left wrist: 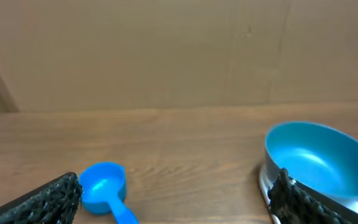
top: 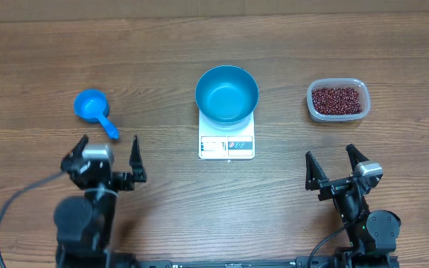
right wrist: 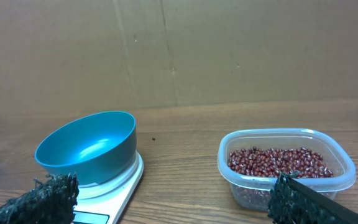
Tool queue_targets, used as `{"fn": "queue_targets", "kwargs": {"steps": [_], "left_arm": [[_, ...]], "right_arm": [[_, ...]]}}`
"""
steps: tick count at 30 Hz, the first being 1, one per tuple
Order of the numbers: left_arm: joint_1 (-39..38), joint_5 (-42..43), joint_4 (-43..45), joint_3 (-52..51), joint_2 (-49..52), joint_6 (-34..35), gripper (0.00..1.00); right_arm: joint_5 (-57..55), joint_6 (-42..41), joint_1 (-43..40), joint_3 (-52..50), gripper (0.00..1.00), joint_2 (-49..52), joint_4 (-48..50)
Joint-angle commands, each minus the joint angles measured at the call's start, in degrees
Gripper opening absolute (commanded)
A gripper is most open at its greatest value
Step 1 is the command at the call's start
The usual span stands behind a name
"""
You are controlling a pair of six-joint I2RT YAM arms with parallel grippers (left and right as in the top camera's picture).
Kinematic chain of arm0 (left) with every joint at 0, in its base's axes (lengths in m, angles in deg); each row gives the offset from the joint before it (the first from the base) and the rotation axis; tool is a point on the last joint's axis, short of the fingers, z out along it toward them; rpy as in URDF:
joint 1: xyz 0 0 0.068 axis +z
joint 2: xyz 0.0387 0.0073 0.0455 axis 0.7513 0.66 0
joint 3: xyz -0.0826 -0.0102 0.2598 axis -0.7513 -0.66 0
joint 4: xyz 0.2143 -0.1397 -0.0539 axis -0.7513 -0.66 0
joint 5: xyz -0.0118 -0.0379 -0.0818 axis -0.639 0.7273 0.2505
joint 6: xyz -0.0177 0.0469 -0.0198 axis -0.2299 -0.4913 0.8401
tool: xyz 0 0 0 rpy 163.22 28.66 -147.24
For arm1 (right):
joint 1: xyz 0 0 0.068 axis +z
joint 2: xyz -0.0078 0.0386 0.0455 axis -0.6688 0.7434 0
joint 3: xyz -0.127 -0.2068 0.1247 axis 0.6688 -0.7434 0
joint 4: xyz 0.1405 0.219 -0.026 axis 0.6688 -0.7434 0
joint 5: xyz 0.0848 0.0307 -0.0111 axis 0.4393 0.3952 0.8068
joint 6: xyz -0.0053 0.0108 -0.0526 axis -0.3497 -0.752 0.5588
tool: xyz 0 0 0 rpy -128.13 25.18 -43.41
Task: Scoop item into bowl and weigh 150g on scale
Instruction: 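Reach the left gripper forward and down over the blue scoop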
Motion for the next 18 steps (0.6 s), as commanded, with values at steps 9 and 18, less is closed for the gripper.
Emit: {"fn": "queue_targets", "kwargs": {"steps": [9, 18], "left_arm": [[-0.1, 3.9, -24.6, 36.3, 32.7, -2.2, 0.99], [-0.1, 3.1, -40.7, 59.1, 55.0, -3.8, 0.99]], "right_arm": [[-0.2, 0.1, 0.3, -0.6, 1.00, -0.5, 0.3], [-0.2, 0.1, 0.3, -0.6, 1.00, -0.5, 0.3]]}}
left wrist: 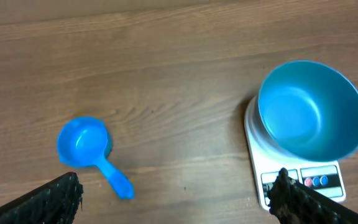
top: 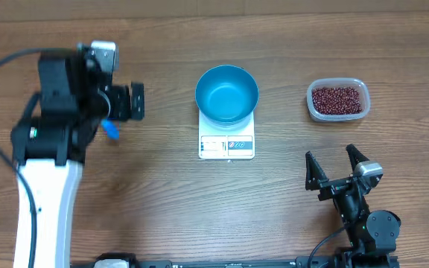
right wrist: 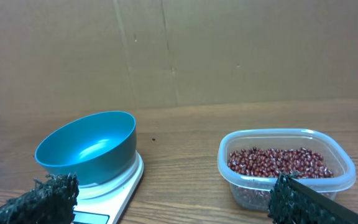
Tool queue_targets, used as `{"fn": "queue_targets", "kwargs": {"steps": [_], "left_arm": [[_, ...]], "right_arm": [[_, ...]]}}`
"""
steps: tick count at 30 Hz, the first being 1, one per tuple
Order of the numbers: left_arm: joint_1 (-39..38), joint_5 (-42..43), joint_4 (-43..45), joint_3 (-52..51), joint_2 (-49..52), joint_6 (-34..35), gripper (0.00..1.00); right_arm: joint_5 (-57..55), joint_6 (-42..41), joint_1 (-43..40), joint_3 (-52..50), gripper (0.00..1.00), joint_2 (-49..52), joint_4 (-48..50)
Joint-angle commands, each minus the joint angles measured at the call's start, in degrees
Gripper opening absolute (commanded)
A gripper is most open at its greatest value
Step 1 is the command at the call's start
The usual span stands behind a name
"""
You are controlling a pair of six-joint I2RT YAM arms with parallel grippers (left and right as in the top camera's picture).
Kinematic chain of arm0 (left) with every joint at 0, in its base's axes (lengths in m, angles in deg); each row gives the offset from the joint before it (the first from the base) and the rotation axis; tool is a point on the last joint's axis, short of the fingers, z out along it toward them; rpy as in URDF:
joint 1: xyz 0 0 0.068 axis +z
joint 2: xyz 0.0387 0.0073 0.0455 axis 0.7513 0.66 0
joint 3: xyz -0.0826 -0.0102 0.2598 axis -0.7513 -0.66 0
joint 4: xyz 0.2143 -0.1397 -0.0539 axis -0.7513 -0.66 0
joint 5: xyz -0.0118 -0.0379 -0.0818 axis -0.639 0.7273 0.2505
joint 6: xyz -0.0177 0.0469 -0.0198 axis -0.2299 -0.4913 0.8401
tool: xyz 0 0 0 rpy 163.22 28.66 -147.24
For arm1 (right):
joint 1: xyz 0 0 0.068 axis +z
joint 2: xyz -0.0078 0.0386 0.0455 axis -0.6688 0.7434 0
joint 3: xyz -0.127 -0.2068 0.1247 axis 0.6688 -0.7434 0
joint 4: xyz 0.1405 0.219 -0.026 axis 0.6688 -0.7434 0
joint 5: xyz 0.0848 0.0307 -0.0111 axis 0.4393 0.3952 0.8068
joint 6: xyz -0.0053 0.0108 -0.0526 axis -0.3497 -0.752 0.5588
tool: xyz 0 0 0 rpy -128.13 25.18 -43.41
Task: Scoop item into bowl and weigh 150g on scale
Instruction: 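Reach the left gripper forward and down over the blue scoop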
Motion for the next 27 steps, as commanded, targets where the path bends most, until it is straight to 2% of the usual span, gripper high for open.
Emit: {"fn": "queue_targets", "kwargs": {"steps": [1, 5, 9, 14, 17, 20, 24, 27], "left_arm": [[-0.1, -0.5, 1.9, 3.8, 6.6, -1.6, 1.00], [1.9, -0.9, 5.1, 3.8, 11.5, -2.9, 0.98], [7.3, -0.4, 6.8, 3.8, 16.3, -5.4, 0.85], [15.3, 1.4, 7.7, 3.8, 21.3, -5.9, 0.84], [19.3, 1.3, 8.9, 3.8, 25.2, -10.8, 0.83], [21.6, 0.0, 12.4, 3.8, 29.6, -16.9, 0.73], [24.0, 2.8, 17.7, 3.8, 35.0, -17.0, 0.75], [24.3, 2.7, 19.8, 3.8, 39.0, -21.4, 0.68]], "right_arm": [[-0.2, 0.1, 0.3, -0.6, 1.00, -0.5, 0.3], [-0.2, 0.1, 0.3, -0.6, 1.00, -0.5, 0.3], [-0.2, 0.1, 0.3, -0.6, 1.00, -0.5, 0.3], [-0.2, 0.1, 0.3, -0.6, 1.00, -0.5, 0.3], [-0.2, 0.1, 0.3, -0.6, 1.00, -0.5, 0.3], [-0.2, 0.1, 0.3, -0.6, 1.00, -0.5, 0.3], [-0.2, 0.1, 0.3, -0.6, 1.00, -0.5, 0.3], [-0.2, 0.1, 0.3, -0.6, 1.00, -0.5, 0.3]]}}
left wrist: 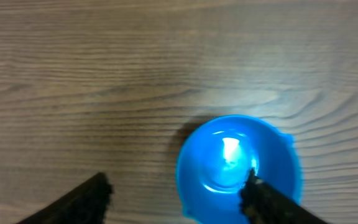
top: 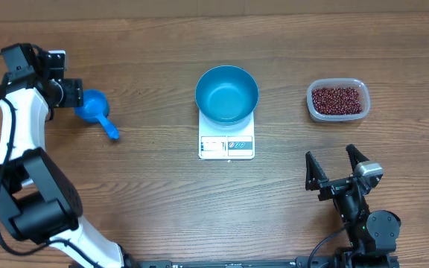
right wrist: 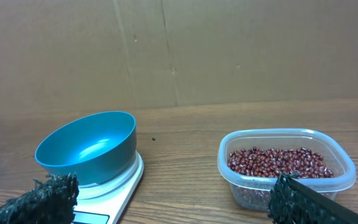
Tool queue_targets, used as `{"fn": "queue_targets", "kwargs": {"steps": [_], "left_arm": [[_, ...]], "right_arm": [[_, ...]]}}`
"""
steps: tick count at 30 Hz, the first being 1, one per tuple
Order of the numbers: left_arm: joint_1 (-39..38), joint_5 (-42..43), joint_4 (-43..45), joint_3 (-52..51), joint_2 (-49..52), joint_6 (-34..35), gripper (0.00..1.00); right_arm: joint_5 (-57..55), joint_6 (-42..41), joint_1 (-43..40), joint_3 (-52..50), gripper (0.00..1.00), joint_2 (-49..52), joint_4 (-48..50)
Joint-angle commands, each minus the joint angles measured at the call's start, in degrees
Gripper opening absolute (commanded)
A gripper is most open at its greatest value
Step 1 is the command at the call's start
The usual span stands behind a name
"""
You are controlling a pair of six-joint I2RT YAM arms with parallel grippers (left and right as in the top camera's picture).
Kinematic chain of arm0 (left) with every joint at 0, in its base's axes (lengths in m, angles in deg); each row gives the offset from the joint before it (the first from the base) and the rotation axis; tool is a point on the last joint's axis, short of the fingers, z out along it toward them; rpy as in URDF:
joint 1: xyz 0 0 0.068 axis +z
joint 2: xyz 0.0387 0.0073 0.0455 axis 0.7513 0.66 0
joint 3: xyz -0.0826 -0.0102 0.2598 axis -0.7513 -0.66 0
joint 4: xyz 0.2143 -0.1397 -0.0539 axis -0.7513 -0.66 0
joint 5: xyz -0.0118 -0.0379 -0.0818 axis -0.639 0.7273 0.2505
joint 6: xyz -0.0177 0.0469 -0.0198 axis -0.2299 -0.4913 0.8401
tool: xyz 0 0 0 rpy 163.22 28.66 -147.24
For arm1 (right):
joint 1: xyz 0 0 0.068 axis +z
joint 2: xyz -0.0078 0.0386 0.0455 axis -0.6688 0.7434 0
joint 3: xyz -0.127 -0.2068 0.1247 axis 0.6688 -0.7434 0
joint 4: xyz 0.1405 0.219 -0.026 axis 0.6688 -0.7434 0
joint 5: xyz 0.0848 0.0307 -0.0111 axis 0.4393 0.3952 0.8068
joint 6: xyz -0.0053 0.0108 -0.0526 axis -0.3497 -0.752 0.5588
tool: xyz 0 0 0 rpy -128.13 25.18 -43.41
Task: Scoop item into bowl and weigh 150g on scale
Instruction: 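Reach the left gripper forward and down over the blue scoop, then grasp the blue scoop with the left gripper and lift it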
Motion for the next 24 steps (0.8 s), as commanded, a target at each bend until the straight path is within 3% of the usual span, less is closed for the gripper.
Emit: {"fn": "queue_targets", "kwargs": {"steps": [1, 18, 20, 21, 22, 24], "left_arm": [[0.5, 1.4, 2.2, 1.3, 4.7, -7.3, 0.64], [-1.7, 1.7, 7.0, 1.3, 14.3, -7.4, 0.41], [-1.8, 1.4, 7.3, 1.3, 14.3, -7.4, 0.27], [-1.8, 1.3, 7.4, 1.3, 14.3, -7.3, 0.12], [-1.8, 1.3, 7.3, 1.3, 14.3, -7.3, 0.04], [-1.8, 1.2, 7.3, 1.3, 14.3, -4.9, 0.04]], "right_arm": [[-0.2, 0.1, 0.3, -0.6, 1.00, -0.5, 0.2], [-0.2, 0.1, 0.3, -0.6, 1.00, -0.5, 0.2], [-0.2, 0.1, 0.3, -0.6, 1.00, -0.5, 0.2], [-0.2, 0.1, 0.3, -0.6, 1.00, -0.5, 0.2], [-0.2, 0.1, 0.3, -0.6, 1.00, -0.5, 0.2], [-0.2, 0.1, 0.3, -0.6, 1.00, -0.5, 0.2]]}}
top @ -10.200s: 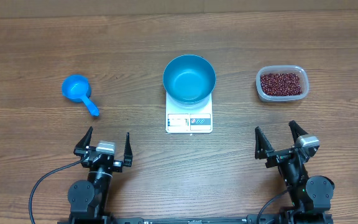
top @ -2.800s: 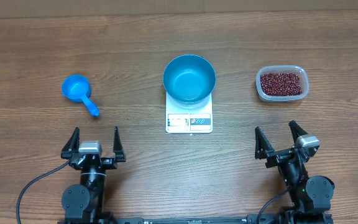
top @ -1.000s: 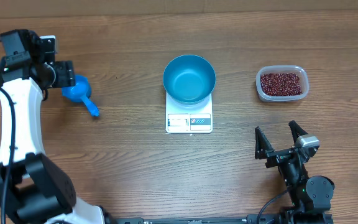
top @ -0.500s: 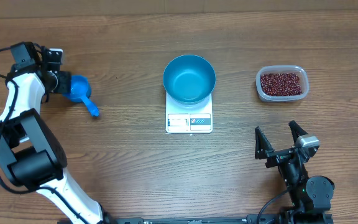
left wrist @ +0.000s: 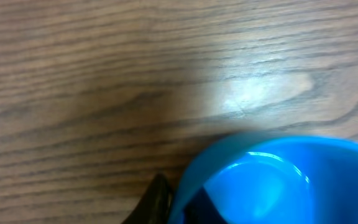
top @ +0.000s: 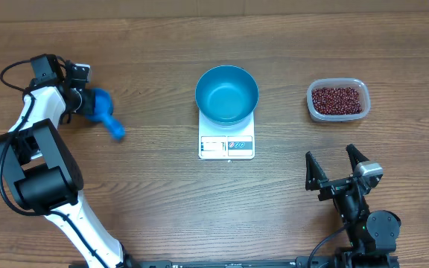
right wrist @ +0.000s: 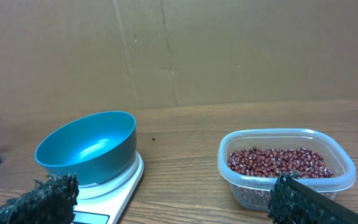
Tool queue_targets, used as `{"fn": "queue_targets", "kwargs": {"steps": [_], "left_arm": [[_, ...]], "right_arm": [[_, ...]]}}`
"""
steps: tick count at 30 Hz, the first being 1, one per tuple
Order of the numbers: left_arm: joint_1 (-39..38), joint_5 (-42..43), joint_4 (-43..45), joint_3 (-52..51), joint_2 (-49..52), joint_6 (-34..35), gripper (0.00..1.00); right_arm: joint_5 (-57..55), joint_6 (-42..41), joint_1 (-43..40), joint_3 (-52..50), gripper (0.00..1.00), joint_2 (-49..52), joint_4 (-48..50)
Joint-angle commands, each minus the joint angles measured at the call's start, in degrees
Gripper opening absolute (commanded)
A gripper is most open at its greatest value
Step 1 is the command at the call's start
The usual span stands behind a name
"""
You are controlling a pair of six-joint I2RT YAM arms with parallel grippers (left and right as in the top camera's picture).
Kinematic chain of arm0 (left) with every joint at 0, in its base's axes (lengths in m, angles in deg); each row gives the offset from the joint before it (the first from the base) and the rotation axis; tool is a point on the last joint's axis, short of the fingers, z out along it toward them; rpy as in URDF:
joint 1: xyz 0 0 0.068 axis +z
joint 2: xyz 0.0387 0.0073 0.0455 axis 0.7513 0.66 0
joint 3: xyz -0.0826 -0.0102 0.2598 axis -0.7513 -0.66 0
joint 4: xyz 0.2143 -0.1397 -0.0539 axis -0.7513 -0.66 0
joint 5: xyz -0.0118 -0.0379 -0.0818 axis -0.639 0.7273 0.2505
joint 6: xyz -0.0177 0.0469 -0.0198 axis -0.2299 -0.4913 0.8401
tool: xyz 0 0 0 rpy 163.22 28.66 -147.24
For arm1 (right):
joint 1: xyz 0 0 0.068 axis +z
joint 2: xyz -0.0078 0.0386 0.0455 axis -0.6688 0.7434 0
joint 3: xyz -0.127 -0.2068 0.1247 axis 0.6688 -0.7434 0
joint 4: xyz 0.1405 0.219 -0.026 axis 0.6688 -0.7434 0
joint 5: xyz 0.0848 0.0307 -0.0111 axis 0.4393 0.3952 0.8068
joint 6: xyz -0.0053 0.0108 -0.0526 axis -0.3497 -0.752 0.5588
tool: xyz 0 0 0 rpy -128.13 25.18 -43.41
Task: Scoop item into bowl and weigh 150g on scale
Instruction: 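Grasp the blue scoop with the left gripper and lift it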
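A blue scoop (top: 100,104) is at the table's far left, its handle pointing toward the near right. My left gripper (top: 80,100) is shut on the rim of its cup. In the left wrist view the scoop's cup (left wrist: 272,186) fills the lower right, with my left gripper (left wrist: 178,204) pinching its wall. A teal bowl (top: 226,93) stands empty on the white scale (top: 226,146). A clear tub of red beans (top: 337,99) sits at the right. My right gripper (top: 336,177) rests open near the front right, empty, facing the bowl (right wrist: 86,146) and beans (right wrist: 277,163).
A cardboard wall (right wrist: 179,50) closes off the far side of the wooden table (top: 162,201). The left arm's white link and cable (top: 28,123) reach along the left edge.
My left gripper was open astride the scoop's cup; now it is shut on the cup's rim, and the scoop sits slightly farther right. The right arm has not moved.
My left gripper stood open near the front left, facing the scoop and bowl. Then it hung open above the table beside the scoop. Then it was down at the scoop's cup, open, and now it grips the rim. The right gripper stayed open in place.
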Motion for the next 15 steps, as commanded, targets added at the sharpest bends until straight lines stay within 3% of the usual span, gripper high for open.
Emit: {"fn": "queue_targets", "kwargs": {"steps": [1, 9, 15], "left_arm": [[-0.1, -0.3, -0.2, 1.1, 0.6, 3.5, 0.04], [-0.1, -3.5, -7.1, 4.4, -4.1, 26.8, 0.04], [-0.1, 12.2, -12.8, 5.3, -12.8, 37.4, 0.04]], "right_arm": [[-0.2, 0.0, 0.3, -0.6, 1.00, -0.5, 0.3], [-0.2, 0.0, 0.3, -0.6, 1.00, -0.5, 0.3], [-0.1, 0.0, 0.3, -0.6, 1.00, -0.5, 0.4]]}}
